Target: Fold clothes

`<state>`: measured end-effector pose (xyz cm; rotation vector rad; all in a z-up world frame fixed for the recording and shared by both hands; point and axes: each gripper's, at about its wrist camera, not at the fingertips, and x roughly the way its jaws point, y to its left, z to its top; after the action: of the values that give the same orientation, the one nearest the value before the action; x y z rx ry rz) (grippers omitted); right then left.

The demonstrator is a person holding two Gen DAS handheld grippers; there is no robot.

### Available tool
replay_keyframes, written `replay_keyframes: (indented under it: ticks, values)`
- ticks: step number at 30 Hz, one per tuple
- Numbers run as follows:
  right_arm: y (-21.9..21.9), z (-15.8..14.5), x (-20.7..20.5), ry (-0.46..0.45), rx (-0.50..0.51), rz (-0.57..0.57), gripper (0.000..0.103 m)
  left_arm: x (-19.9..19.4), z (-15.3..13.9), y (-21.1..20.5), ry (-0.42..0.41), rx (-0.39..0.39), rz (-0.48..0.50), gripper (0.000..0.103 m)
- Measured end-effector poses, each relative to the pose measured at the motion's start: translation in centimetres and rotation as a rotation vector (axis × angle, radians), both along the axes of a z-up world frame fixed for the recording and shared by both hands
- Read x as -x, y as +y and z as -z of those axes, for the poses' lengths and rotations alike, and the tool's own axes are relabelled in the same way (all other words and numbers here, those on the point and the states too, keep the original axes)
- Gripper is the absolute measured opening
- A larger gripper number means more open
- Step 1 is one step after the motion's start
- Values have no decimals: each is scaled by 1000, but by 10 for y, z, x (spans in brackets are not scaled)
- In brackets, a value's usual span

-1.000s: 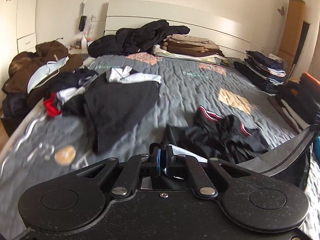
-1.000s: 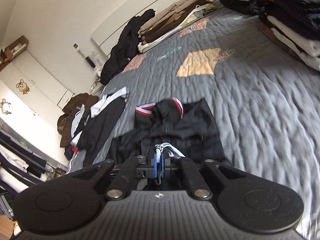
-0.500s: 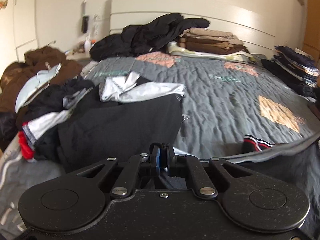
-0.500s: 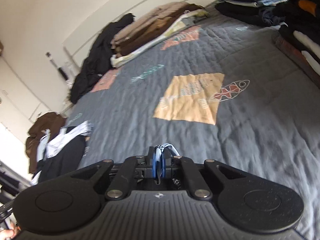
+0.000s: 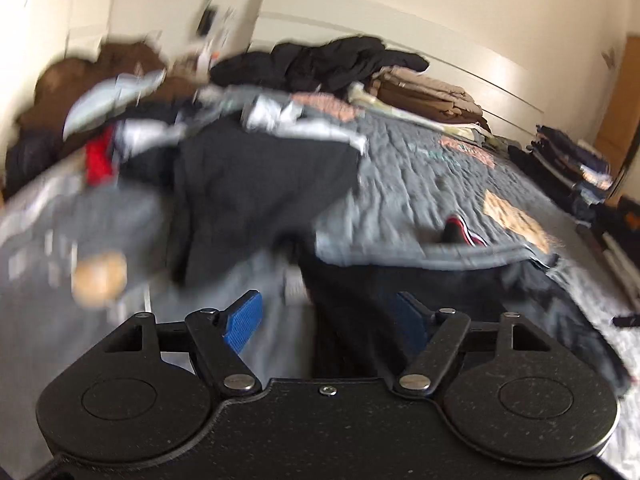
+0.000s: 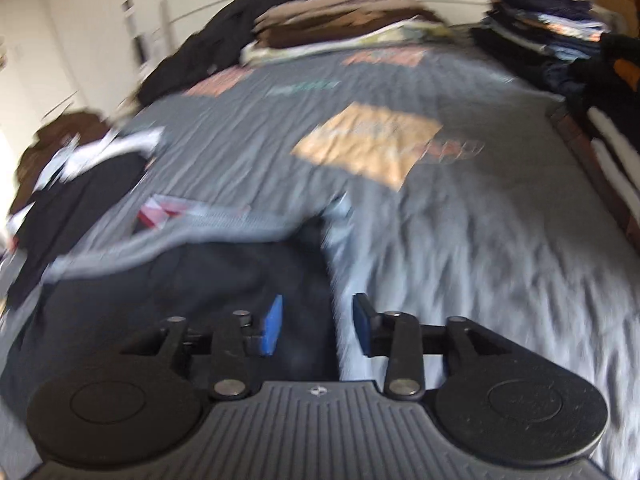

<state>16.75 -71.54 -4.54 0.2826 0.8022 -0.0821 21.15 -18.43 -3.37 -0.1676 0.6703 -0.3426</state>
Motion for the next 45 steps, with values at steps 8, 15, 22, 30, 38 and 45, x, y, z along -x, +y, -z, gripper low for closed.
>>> replay_keyframes:
  ticks: [8,15,22,30,38,45]
  values:
    - [44,7,121,1,-249,18,47,79,29,8,153,241,-47,72]
    - [55,43,147,-33,-520,201,49,79,70,2,293,471,-98,72]
    - [39,77,126,29,-529,284,49,53,106,18,347,636,-212,69]
    - [4,89,113,-27,-535,387,49,17,110,19,353,640,-249,64]
    - [-7,80,112,-145,-559,527,6,22,96,29,333,576,-260,7]
    - [7,44,135,-224,-559,524,5,47,69,47,321,548,-244,5]
